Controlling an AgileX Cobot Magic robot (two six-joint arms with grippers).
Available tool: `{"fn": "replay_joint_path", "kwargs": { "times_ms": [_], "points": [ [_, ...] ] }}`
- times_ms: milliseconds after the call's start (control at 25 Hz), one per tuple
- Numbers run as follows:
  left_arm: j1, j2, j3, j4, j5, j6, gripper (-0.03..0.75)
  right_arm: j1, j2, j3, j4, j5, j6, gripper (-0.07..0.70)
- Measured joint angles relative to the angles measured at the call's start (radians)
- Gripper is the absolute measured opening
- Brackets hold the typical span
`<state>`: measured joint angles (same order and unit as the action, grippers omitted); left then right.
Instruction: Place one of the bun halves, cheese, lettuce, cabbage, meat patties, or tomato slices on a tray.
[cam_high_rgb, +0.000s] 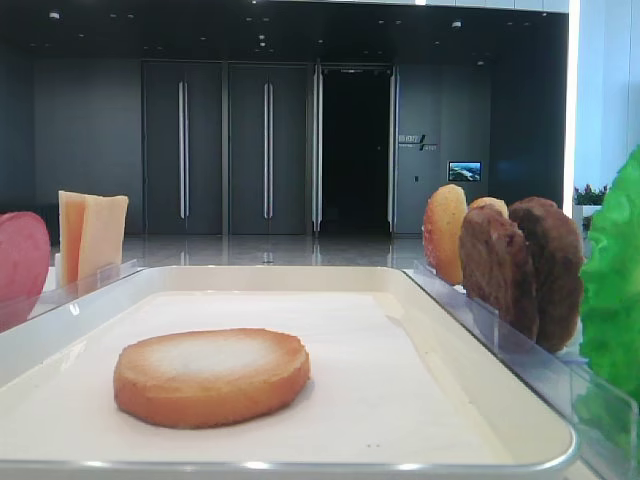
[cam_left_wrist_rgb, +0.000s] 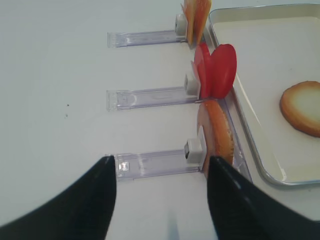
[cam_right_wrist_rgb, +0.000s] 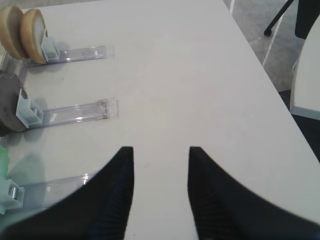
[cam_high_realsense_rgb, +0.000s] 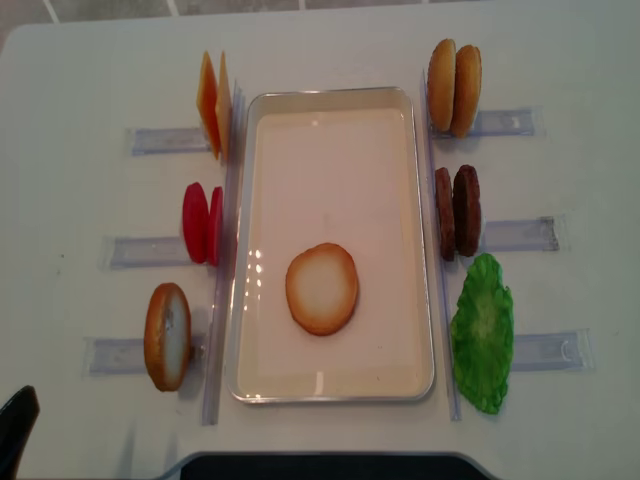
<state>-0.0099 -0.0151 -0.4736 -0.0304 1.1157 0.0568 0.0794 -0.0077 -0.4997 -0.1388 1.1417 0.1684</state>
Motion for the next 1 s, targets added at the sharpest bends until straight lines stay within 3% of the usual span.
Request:
{"fn": "replay_joint_path", "kwargs": {
  "times_ms": [520, 1000],
  "points": [
    [0.0, 0.0, 0.001, 0.0, -0.001, 0.0, 0.393, 0.0, 0.0, 0.0, 0.0, 0.0, 0.0, 0.284],
    [0.0, 0.0, 0.001, 0.0, -0.001, 0.0, 0.391, 0.0, 0.0, 0.0, 0.0, 0.0, 0.0, 0.284]
  ]
}}
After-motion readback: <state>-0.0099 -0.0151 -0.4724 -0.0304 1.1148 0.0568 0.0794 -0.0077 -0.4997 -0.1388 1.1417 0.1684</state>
